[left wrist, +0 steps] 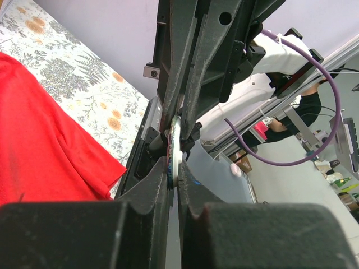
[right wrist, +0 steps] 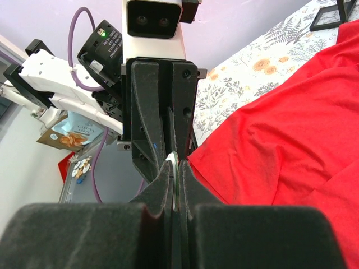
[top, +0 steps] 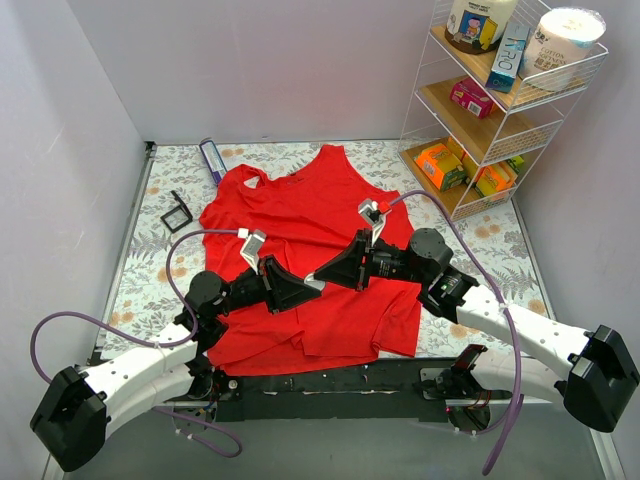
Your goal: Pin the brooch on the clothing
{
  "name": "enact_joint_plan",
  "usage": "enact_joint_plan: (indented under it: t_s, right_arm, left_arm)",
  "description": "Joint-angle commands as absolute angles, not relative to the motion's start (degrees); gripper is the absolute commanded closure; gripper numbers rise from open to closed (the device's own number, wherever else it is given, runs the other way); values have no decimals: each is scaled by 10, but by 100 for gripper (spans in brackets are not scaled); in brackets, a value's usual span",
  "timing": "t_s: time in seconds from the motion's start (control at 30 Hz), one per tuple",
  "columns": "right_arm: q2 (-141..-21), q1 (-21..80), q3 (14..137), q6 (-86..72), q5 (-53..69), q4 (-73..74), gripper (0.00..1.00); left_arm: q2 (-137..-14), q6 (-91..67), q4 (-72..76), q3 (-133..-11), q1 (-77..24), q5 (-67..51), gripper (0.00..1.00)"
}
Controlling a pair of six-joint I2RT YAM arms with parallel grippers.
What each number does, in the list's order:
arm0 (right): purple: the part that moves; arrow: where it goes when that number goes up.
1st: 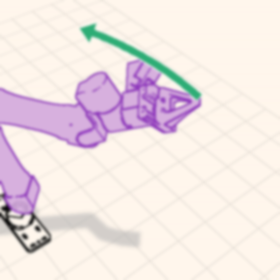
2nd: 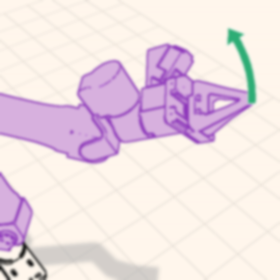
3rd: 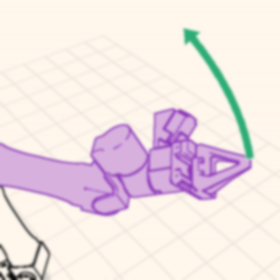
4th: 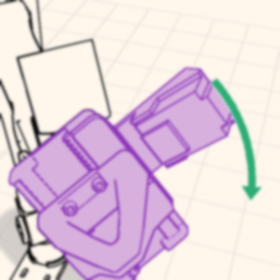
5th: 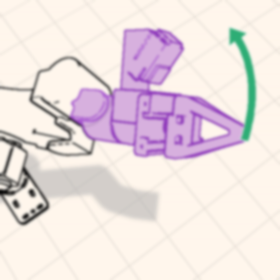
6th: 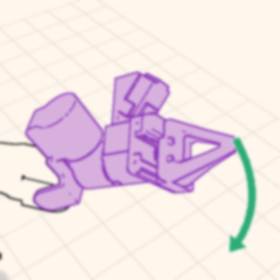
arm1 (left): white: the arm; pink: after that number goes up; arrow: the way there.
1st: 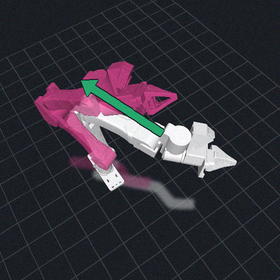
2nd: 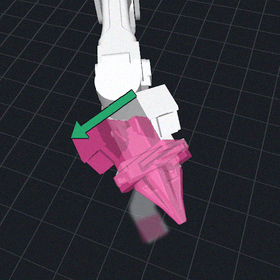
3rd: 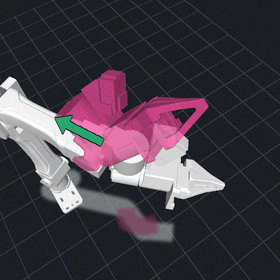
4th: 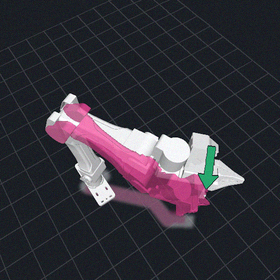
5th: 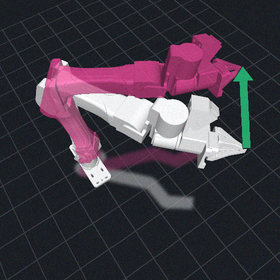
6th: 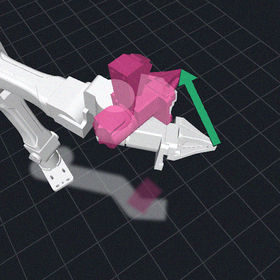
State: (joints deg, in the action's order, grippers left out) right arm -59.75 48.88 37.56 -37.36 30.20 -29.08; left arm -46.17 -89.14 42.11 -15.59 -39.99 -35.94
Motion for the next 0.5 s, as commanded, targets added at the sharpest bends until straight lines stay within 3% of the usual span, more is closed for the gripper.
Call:
enact_joint_plan:
  t_s: [0.0,0.47]
  right_arm:
    - [-599,492,378,-374,315,-307,91]
    - [-577,495,368,-360,321,-267,75]
  left_arm:
    - [-451,-881,406,-154,-402,-347,100]
    - [-465,-868,331,-174,-403,-297,100]
